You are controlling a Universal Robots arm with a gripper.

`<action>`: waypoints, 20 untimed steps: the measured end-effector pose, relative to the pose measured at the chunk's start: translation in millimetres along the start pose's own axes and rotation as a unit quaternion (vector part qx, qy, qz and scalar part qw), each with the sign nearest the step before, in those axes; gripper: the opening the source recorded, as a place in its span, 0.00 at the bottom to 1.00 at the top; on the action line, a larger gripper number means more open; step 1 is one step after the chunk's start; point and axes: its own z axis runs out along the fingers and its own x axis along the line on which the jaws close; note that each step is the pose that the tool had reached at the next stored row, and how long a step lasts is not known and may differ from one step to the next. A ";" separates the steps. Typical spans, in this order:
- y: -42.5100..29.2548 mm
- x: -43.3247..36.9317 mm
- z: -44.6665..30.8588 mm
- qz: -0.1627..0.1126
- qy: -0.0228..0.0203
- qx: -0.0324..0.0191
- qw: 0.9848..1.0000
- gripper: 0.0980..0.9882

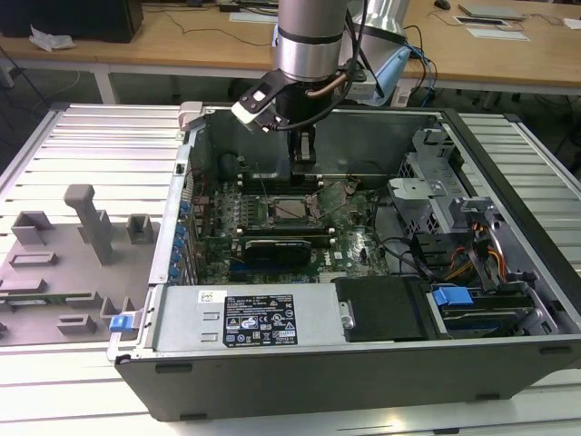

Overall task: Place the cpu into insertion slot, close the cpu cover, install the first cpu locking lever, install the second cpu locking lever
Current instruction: 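Place the cpu into insertion slot, then close the cpu cover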

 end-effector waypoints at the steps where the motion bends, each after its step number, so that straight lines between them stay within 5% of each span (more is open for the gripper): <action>1: 0.0 0.0 0.0 0.000 0.000 0.000 1.000 0.01; 13: 1.7 -0.1 -0.3 0.000 0.000 0.000 1.000 0.01; 20: 17.6 -0.1 -0.1 0.000 0.000 0.000 1.000 0.01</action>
